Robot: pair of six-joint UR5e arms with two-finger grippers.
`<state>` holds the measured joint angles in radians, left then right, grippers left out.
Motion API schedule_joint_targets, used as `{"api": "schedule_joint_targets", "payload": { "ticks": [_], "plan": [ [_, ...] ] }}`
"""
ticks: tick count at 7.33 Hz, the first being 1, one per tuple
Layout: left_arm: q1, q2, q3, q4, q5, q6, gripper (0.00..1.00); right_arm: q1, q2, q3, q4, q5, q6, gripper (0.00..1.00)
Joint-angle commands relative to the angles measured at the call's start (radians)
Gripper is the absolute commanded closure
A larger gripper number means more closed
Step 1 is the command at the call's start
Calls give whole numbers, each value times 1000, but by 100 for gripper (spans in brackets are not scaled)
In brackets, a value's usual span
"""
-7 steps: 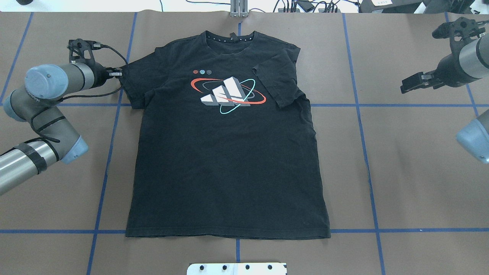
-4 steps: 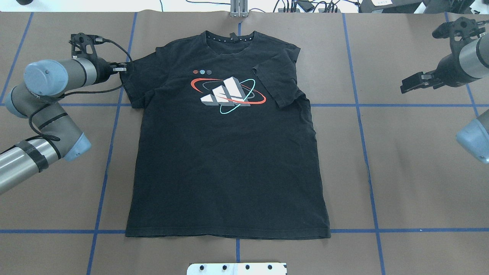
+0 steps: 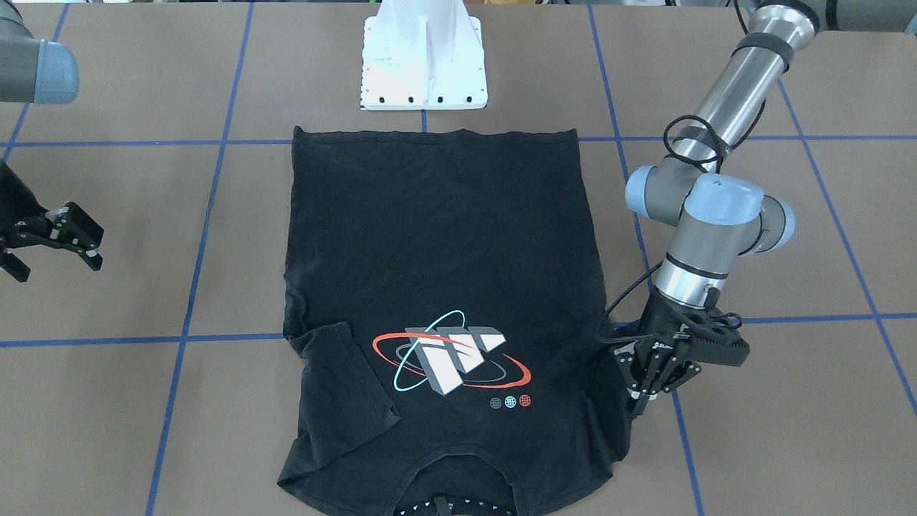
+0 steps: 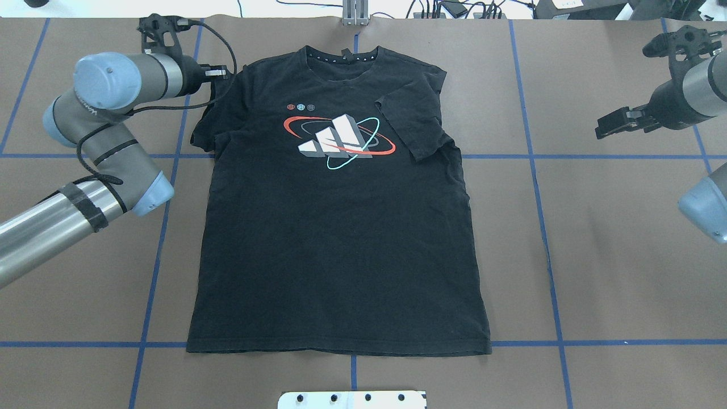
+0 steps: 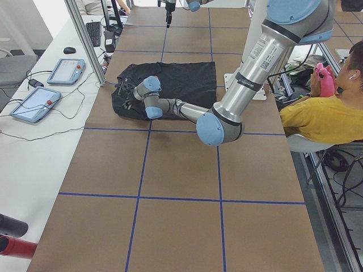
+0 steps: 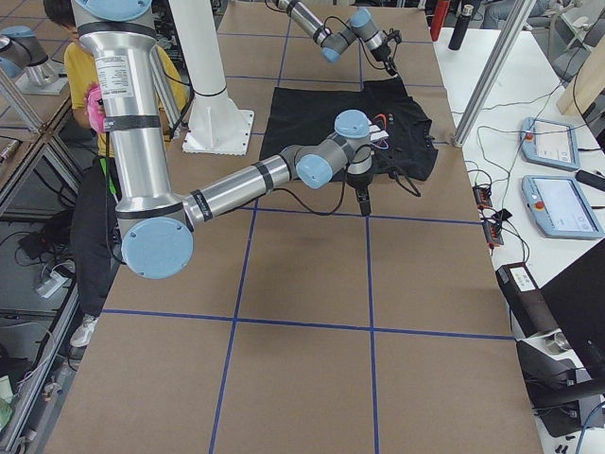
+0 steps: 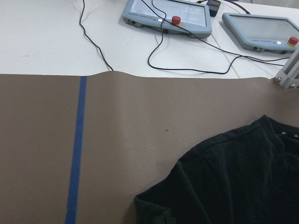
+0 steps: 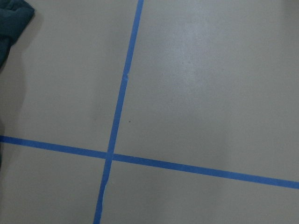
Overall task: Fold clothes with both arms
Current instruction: 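Fold the sleeve inward over the shirt with the left gripper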
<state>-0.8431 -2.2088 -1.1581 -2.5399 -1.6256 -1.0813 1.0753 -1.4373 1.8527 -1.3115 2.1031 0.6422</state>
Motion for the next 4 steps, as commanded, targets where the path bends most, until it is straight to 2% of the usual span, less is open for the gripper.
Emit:
{"api": "schedule_joint_targets", "payload": {
  "ticks": [1, 4],
  "plan": [
    [44, -106, 11, 137, 3, -74, 100, 0, -2, 0, 0, 0, 1, 0],
    [105, -162, 58, 156, 12, -173, 100, 0, -2, -1, 0, 0, 1, 0]
  ]
}}
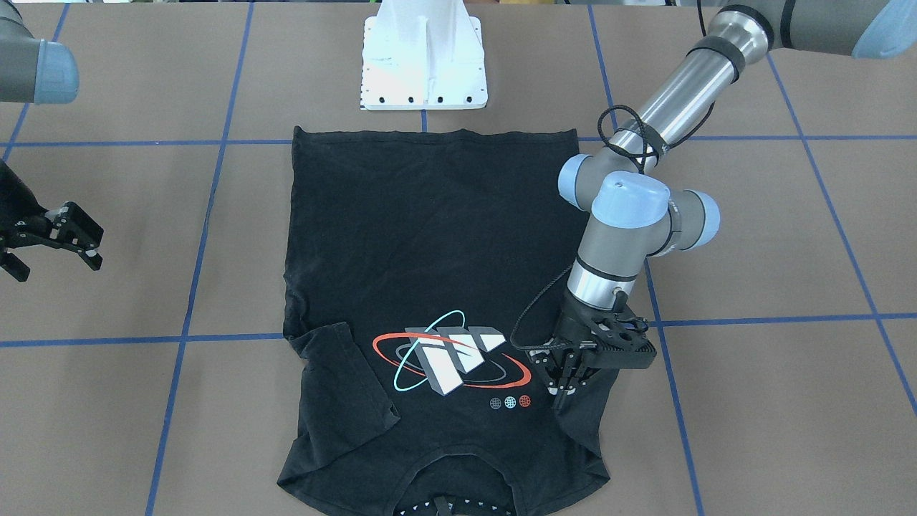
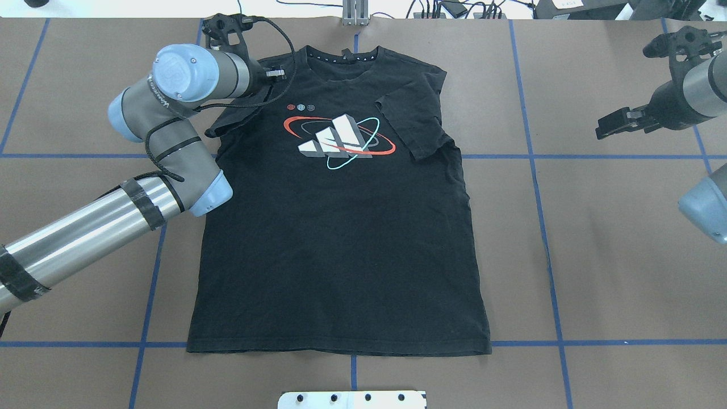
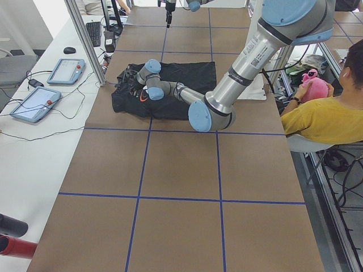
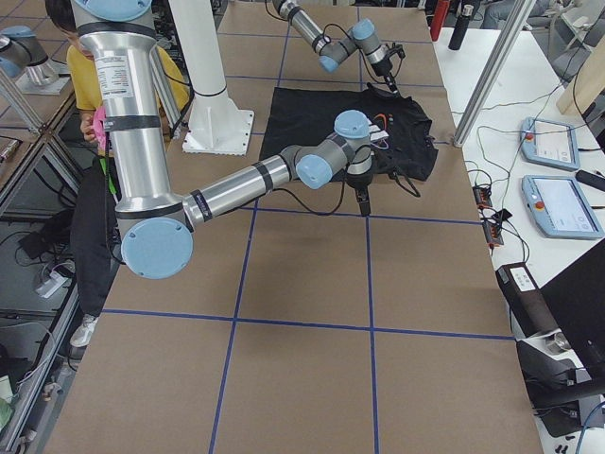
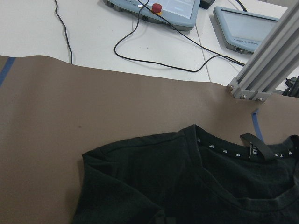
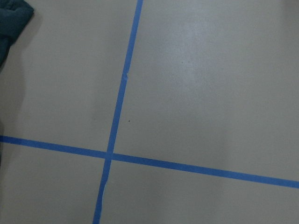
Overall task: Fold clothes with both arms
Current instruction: 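Fold the sleeve inward over the shirt with the left gripper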
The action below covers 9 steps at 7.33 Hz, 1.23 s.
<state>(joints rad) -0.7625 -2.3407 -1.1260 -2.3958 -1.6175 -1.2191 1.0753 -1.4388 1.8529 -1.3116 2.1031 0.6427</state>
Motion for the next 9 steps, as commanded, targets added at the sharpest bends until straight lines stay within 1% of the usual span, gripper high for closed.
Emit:
{"api": "schedule_joint_targets", "payload": {
  "ticks": [1, 4, 5, 7, 8, 9],
  "plan": [
    [35, -76, 50, 68, 5, -71, 100, 0, 0, -1, 0, 0, 0, 0],
    [37, -83, 64, 76, 5, -76, 100, 0, 1, -1, 0, 0, 2, 0],
    [37, -86, 69, 76, 5, -118, 100, 0, 1, -1, 0, 0, 2, 0],
    [37, -91, 71, 76, 5, -135, 100, 0, 3, -1, 0, 0, 2, 0],
    [34, -88, 68, 61, 4, -128, 55, 0, 3, -1, 0, 0, 2, 0],
    [34, -89, 57, 61, 2, -125, 1, 0, 3, -1, 0, 0, 2, 0]
  ]
}}
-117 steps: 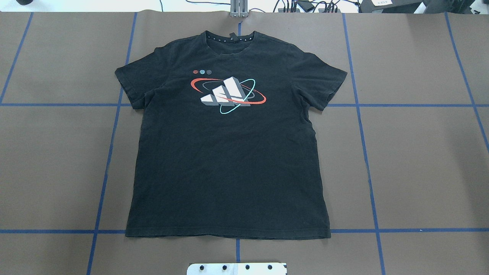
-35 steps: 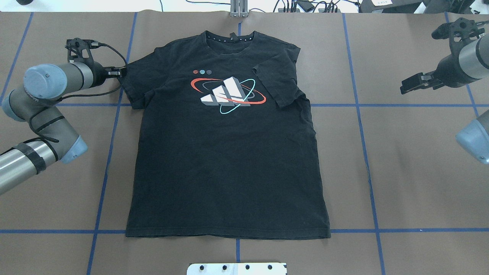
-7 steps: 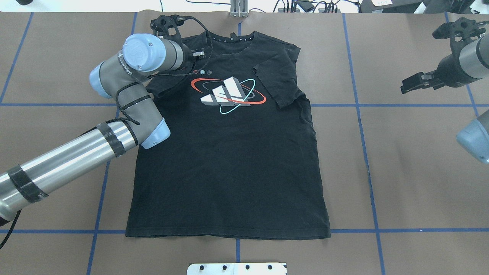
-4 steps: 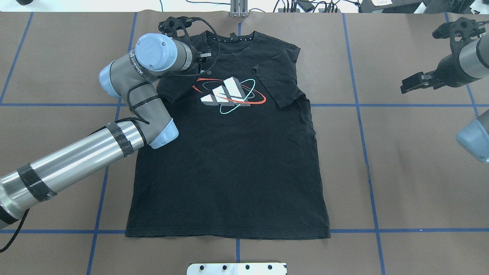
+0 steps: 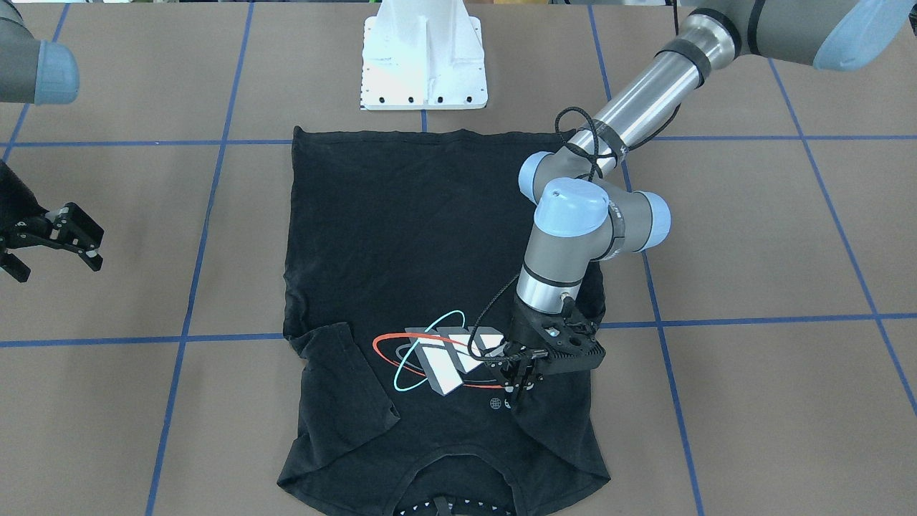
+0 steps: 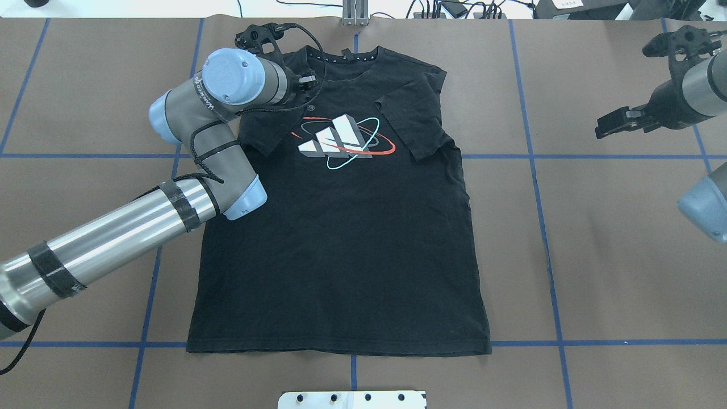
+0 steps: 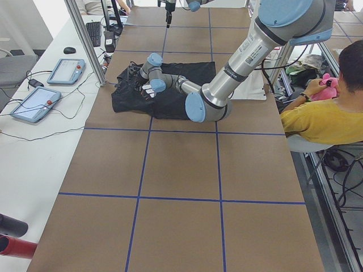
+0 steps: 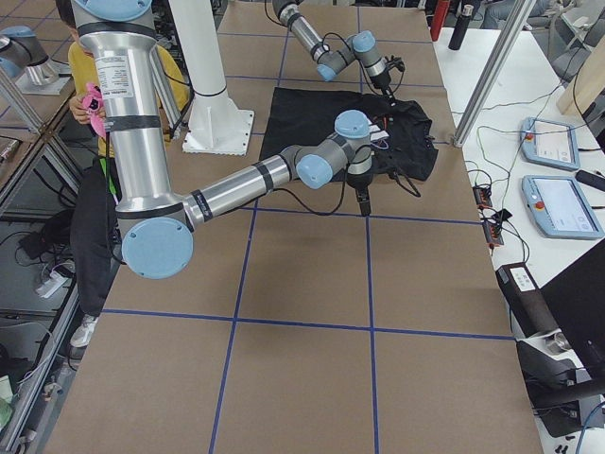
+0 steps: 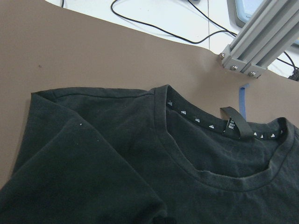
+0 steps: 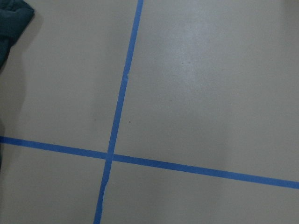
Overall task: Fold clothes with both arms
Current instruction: 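Fold the sleeve inward over the shirt with the left gripper, then move both grippers down along the shirt sides toward the hem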
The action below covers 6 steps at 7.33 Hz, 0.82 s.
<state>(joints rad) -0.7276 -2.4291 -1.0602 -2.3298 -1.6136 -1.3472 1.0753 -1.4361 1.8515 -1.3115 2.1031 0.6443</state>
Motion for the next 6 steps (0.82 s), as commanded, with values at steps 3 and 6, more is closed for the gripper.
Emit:
{"api": "schedule_joint_targets", "payload": {
  "ticks": [3, 6],
  "plan": [
    [-4, 121, -267, 54, -55, 211, 0, -8, 9, 18, 5, 0, 142, 0],
    [8, 429, -794, 285, -114, 215, 0, -159, -4, 170, 6, -75, 427, 0]
  ]
}}
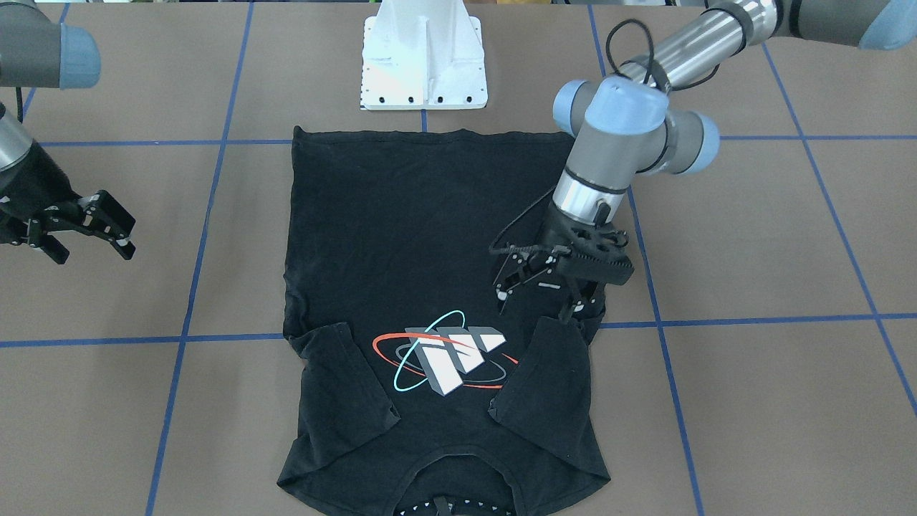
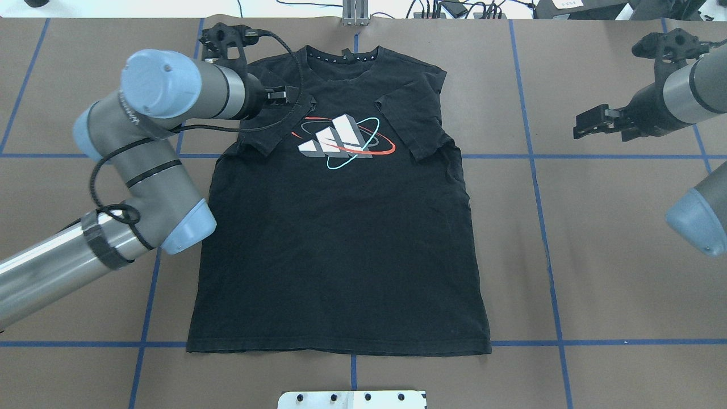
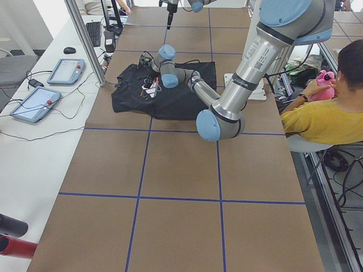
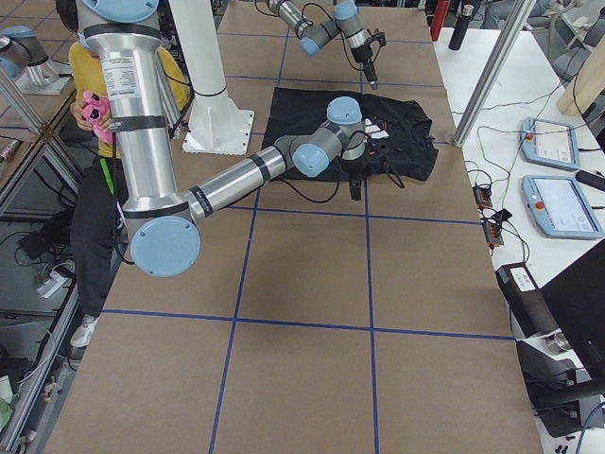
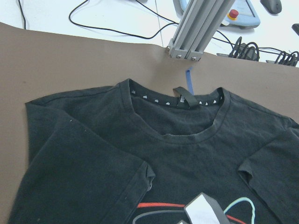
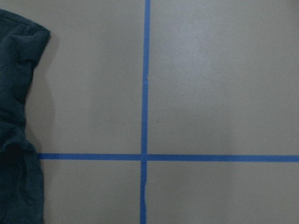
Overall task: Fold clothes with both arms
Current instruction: 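Move both grippers down along the shirt sides toward the hem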
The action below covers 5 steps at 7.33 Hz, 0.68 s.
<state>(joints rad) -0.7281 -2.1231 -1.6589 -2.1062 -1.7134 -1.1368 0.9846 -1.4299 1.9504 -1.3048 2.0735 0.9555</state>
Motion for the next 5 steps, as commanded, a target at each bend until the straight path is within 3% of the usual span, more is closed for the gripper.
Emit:
{"api": "schedule_joint_targets", "payload": {
  "ticks": [1, 3, 5],
  "plan": [
    [13, 203, -294, 66, -34, 3, 0, -143, -14, 121, -2, -105, 218, 0],
    [96, 314, -369, 60, -55, -30, 0, -355, -55, 220, -11, -295, 354, 0],
    [224, 408, -421, 55, -25, -131, 0, -530, -200, 345, -16, -404, 413, 0]
  ]
}}
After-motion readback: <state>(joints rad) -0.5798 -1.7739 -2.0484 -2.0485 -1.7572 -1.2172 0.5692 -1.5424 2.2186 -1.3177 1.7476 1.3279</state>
